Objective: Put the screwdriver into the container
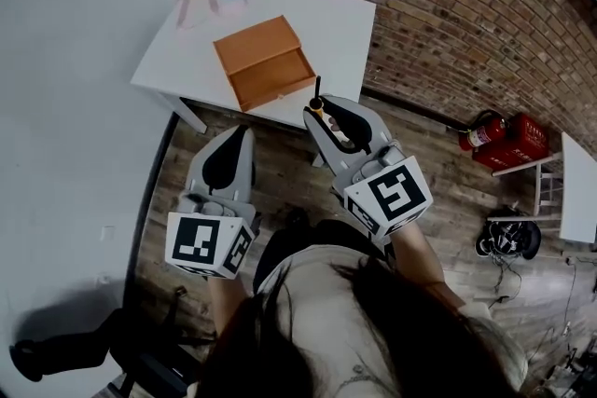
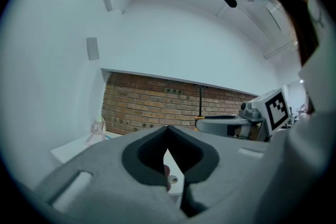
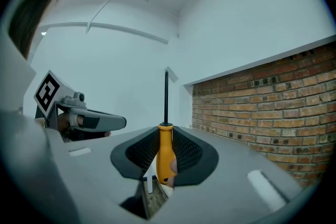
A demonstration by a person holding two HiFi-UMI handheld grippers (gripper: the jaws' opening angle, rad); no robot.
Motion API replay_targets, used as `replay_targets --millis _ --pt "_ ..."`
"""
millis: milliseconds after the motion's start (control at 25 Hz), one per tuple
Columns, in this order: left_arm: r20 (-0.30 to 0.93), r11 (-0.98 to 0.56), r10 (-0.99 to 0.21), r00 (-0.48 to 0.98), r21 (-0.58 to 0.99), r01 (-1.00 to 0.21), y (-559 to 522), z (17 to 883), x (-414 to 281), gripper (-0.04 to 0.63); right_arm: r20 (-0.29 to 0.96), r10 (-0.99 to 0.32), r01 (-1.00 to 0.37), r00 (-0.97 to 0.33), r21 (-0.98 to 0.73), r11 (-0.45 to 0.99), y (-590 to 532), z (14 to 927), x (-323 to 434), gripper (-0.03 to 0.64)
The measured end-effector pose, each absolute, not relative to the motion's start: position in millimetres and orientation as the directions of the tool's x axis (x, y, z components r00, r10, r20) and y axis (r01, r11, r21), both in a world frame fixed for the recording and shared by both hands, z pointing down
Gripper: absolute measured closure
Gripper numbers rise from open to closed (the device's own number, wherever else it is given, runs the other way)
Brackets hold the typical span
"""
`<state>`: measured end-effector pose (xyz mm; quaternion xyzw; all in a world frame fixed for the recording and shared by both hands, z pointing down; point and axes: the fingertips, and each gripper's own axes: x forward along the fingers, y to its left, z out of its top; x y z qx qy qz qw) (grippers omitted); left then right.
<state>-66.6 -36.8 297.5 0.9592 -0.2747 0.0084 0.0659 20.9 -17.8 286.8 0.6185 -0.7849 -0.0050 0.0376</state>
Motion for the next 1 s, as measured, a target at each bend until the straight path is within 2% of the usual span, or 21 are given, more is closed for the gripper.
replay_targets --millis 480,1000 --pt "0.054 -0.832 -0.533 0.844 0.146 -0.535 -56.7 299.9 -71.6 0.594 0.084 -0.971 -0.971 -0.223 0.071 0.229 -40.6 293.9 24.7 0.532" --pt "0.059 -0.800 -0.582 0.811 0.140 -0.584 -88.8 299.3 -52.2 0.594 0.130 -0.954 -0.957 -0.270 0.075 0.281 -84.5 314.7 50.5 0.533"
